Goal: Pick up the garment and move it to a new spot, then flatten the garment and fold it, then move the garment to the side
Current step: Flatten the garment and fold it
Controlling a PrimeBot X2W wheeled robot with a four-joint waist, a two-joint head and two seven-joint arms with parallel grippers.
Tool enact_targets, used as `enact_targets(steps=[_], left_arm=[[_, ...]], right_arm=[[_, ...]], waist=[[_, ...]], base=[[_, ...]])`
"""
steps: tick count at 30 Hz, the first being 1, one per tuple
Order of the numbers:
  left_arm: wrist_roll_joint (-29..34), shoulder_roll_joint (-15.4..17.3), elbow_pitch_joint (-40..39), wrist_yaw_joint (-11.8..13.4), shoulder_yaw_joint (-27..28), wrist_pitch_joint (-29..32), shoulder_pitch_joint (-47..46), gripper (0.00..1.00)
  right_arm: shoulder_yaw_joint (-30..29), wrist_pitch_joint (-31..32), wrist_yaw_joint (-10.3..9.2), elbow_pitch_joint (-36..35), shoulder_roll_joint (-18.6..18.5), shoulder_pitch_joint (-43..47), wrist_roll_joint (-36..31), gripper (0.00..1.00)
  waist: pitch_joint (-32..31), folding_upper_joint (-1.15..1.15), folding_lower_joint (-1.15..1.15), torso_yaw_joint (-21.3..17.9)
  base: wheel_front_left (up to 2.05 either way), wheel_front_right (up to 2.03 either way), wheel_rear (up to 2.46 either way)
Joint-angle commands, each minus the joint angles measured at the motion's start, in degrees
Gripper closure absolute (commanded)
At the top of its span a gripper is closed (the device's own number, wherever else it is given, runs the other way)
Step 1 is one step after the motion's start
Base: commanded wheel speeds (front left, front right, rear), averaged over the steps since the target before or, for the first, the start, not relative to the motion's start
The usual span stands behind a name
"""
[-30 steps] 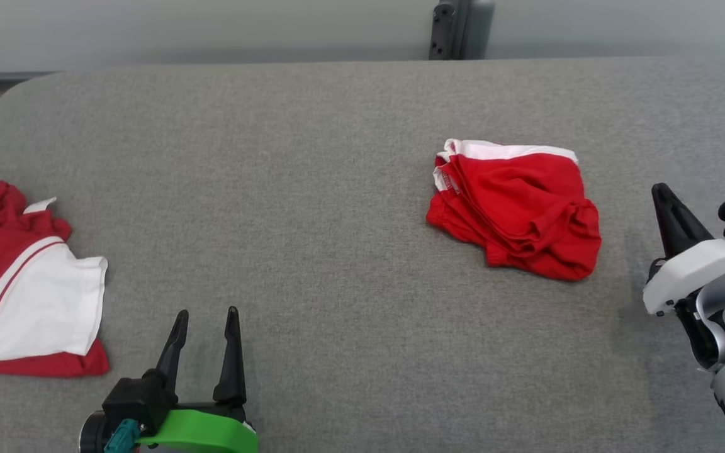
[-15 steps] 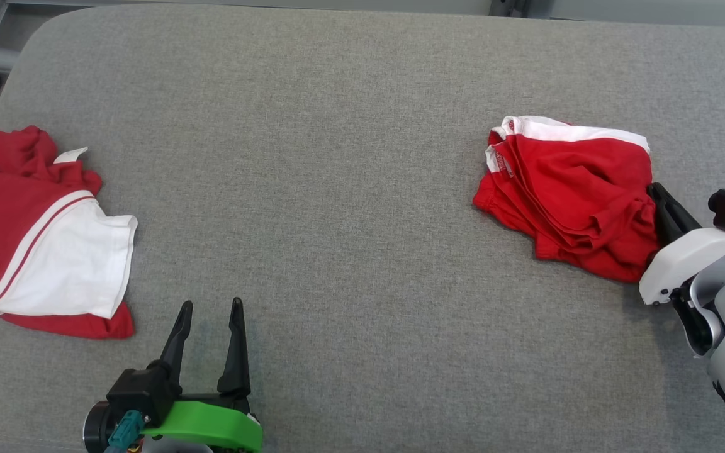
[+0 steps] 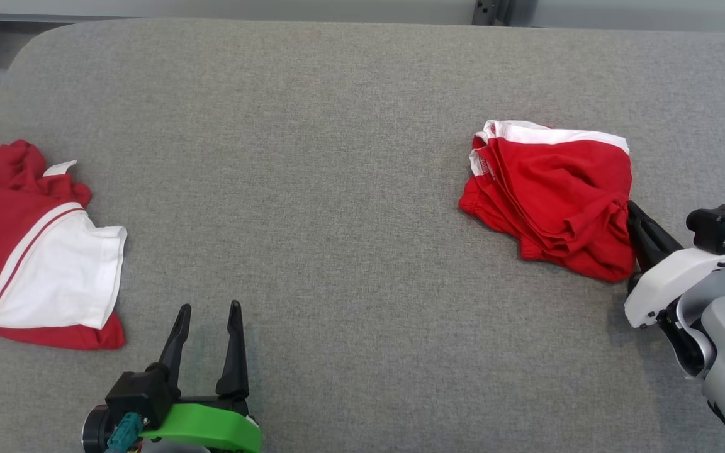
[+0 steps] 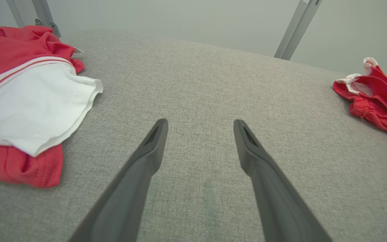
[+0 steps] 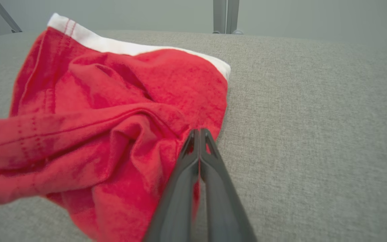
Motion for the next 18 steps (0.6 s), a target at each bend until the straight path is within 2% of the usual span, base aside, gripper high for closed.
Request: enact_targets(steps=[1,10,18], left_arm=[[0.28,0.07,0.00,-0.10,0.24,0.01,0.20,0.00],[0.40,0.07,0.51,-0.45,-0.08,0.01,-1.20,0.00],[-0.51,0.06,0.74,0.03,-0.35,0.01,-0.05,0.00]], right_arm=[[0.58,-0.20,-0.06,-0.43,-0.47,0.38,0.73,1.00],[6.35,-0.26,-0.05,-1.07,-2.15,-2.78,3.35,1.00],[11.92,-0.24,-0.05,-4.90,-3.85,-2.15,6.62,1.00]], waist=[[0.07,0.00,0.00,-0.22],[0.48,0.00,0.00,0.30],[-1.11,0.00,0.00,1.88]], base=[[0.00,0.00,0.00],[0.00,0.00,0.00],[0.00,0.00,0.00]])
